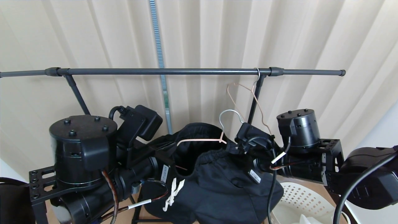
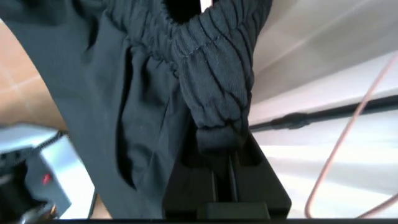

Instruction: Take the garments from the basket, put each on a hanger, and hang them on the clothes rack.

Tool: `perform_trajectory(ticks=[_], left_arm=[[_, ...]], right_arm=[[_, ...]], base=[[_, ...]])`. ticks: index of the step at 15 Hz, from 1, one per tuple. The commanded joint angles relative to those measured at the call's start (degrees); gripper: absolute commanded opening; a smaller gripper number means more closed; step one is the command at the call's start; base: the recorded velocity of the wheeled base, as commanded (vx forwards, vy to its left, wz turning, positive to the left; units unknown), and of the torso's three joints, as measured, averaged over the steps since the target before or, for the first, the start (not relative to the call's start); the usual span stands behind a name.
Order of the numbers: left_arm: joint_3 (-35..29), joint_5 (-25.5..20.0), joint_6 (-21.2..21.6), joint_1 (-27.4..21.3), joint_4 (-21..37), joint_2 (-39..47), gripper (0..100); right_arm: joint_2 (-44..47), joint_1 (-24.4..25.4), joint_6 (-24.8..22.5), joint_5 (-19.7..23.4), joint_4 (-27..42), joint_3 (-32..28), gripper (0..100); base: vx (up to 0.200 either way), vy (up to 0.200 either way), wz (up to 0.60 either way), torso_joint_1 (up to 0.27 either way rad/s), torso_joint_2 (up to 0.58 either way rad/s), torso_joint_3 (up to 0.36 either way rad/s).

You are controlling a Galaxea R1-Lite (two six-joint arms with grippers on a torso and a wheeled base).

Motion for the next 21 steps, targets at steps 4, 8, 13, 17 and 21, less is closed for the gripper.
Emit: perform_trajectory(ticks=[4, 8, 13, 17, 21], left_arm=[[-2.56, -0.10, -3.21, -1.01, 0.03, 0.59, 0], [-1.42, -0.27, -3.30, -1.01, 0.03, 0.41, 0], [3.77, -1.33, -2.95, -1.10, -0.14, 0.94, 0], [3.86, -1.33, -3.21, -1.10, -0.41, 3.93, 0], [1.57, -1.24, -5.06, -0.83, -2.96, 8.76, 0]], right_arm=[[1.40, 2.12, 0.63, -0.93, -0.65, 0.15, 0], [2.54, 2.12, 1.42, -1.37, -2.67, -0.29, 0], [1.40, 2.03, 6.70, -1.28, -6.36, -0.82, 0], [1.31, 2.12, 8.63, -1.02, -10.32, 0.06, 0], [0.17, 2.03, 8.37, 6.63, -19.63, 5.95, 0]], base=[[0.000, 0.000, 0.00, 0.000, 0.00, 0.000], [0.000, 0.000, 0.00, 0.000, 0.00, 0.000], [0.000, 0.000, 0.00, 0.000, 0.00, 0.000], [0.000, 0.000, 0.00, 0.000, 0.00, 0.000], [0.000, 0.000, 0.00, 0.000, 0.00, 0.000]])
